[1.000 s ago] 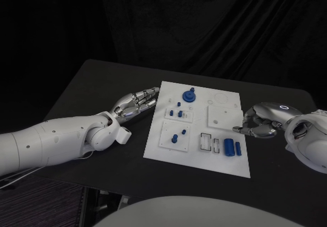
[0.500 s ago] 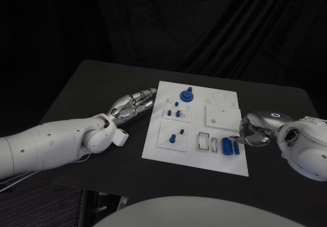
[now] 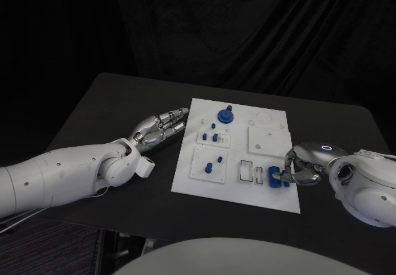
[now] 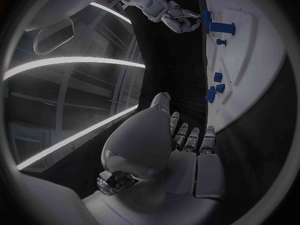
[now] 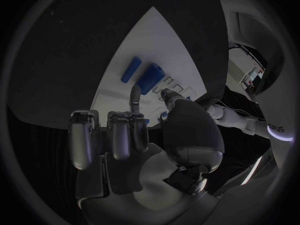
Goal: Assemble the parts on the task board
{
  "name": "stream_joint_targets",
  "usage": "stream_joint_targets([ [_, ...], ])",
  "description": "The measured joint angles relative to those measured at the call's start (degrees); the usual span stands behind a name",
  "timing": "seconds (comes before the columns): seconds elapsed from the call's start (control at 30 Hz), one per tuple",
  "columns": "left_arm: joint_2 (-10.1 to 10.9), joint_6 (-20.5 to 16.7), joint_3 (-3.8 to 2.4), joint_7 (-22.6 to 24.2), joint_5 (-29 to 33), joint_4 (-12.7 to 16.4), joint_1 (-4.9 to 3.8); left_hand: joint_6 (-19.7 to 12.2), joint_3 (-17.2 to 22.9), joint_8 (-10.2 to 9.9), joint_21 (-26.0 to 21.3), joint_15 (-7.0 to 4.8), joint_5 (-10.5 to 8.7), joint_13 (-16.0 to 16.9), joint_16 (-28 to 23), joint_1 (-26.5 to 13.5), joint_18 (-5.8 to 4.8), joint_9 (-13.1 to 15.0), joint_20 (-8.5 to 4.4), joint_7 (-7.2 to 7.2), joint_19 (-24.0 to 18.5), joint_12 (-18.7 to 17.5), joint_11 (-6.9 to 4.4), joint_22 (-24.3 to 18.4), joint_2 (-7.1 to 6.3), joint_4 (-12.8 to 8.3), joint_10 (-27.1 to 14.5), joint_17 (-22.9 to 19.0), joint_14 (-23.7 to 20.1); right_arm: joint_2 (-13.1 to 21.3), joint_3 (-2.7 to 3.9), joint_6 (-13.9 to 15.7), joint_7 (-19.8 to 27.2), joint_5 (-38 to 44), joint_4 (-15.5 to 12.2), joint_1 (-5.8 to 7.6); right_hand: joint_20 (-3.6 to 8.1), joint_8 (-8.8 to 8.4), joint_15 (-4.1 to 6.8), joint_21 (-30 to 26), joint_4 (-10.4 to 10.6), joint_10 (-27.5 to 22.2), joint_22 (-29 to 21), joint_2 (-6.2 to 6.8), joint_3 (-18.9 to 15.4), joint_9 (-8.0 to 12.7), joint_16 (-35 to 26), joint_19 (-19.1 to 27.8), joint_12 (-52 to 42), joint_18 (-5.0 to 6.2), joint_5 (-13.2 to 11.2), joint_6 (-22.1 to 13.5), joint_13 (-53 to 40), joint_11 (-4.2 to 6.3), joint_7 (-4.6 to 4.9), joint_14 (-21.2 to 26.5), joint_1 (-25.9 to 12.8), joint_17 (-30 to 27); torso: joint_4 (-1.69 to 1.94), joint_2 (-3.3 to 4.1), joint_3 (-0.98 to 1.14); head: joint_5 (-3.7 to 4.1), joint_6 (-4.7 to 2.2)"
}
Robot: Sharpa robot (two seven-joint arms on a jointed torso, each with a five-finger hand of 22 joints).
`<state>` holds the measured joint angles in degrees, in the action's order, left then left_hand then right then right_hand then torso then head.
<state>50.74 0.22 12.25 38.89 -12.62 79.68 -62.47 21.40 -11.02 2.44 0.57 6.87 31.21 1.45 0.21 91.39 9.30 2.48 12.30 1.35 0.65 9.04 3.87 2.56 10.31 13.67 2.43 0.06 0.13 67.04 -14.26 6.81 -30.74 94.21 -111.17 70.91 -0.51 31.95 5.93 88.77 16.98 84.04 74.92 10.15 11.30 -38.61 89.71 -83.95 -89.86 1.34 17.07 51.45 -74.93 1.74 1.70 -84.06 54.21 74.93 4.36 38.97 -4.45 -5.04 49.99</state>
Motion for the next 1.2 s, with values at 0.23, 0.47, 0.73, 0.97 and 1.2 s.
stream_joint_targets([
  [0.23,-0.1,0.1,0.00,0.0,0.0,-0.2,0.14,-0.2,0.0,0.0,0.0,0.00,0.00,0.0,0.0,-0.2,0.00,0.0,0.00,0.23,0.0,0.0,0.00,0.0,0.24,0.0,0.0,0.0,0.0,-0.5,0.00,0.7,0.1,0.3,0.4,-0.77,0.00,0.24,0.00,0.0,0.0,0.0,0.0,0.00,0.0,-0.4,0.0,0.0,0.0,0.01,0.0,0.0,0.0,0.00,0.00,0.0,0.0,0.0,0.00,0.03,0.02,0.15,0.00],
  [0.47,-0.1,0.3,-0.01,0.0,0.0,-0.4,0.35,-0.2,0.1,0.0,0.0,0.04,0.00,0.0,0.0,-0.2,0.00,0.0,0.00,0.22,0.0,0.0,0.00,0.0,0.24,0.2,0.0,0.0,0.0,-1.5,0.00,1.4,0.1,1.1,1.2,-1.32,0.00,0.46,0.00,0.0,0.0,0.0,0.0,-0.42,0.0,-1.1,0.0,0.0,0.0,0.01,0.0,0.0,0.0,0.00,0.00,0.0,0.9,0.0,0.02,0.04,0.05,0.18,0.00],
  [0.73,-0.2,0.5,0.01,0.0,0.0,-0.5,0.68,-0.4,0.2,0.0,0.0,0.21,0.00,0.0,0.0,-0.2,0.00,0.0,0.41,0.40,0.0,0.0,0.21,0.0,0.24,0.2,-0.2,0.0,-0.2,-3.3,0.00,1.4,0.1,1.8,3.5,-1.95,0.00,0.46,0.00,0.0,0.0,0.0,0.0,-0.66,0.3,-1.3,0.0,0.0,0.0,0.01,0.0,-0.5,0.0,0.00,0.11,0.0,1.2,0.0,0.03,0.00,0.06,0.29,0.00],
  [0.97,-0.2,0.7,-0.01,0.0,0.0,-0.5,0.93,-0.6,0.3,0.0,0.0,0.42,0.00,0.0,0.0,-0.2,0.00,0.0,0.41,0.62,0.0,0.0,0.21,0.0,0.24,0.0,-0.2,0.0,0.0,-4.9,0.00,1.2,0.2,2.2,5.7,-3.30,0.00,0.24,0.00,0.0,0.0,0.0,0.0,-0.90,0.7,-1.3,0.0,0.0,0.0,0.01,0.0,-0.7,0.0,0.00,0.32,0.0,0.9,0.0,0.04,-0.04,0.05,0.27,0.00],
  [1.2,-0.2,1.0,-0.01,0.0,0.0,-0.5,1.18,-0.2,0.5,0.0,0.0,0.62,0.00,0.0,0.0,-0.2,0.00,0.0,0.83,1.46,0.0,0.0,0.21,0.0,0.24,-0.2,-0.2,0.0,-0.2,-6.7,0.12,1.0,0.6,2.3,7.8,-4.05,0.00,-0.34,0.00,-0.3,-0.1,0.0,0.0,-2.27,1.5,-1.5,0.0,0.0,0.0,0.02,0.0,-0.8,0.0,0.00,0.64,0.0,0.5,0.0,0.04,-0.05,0.03,0.27,0.00],
])
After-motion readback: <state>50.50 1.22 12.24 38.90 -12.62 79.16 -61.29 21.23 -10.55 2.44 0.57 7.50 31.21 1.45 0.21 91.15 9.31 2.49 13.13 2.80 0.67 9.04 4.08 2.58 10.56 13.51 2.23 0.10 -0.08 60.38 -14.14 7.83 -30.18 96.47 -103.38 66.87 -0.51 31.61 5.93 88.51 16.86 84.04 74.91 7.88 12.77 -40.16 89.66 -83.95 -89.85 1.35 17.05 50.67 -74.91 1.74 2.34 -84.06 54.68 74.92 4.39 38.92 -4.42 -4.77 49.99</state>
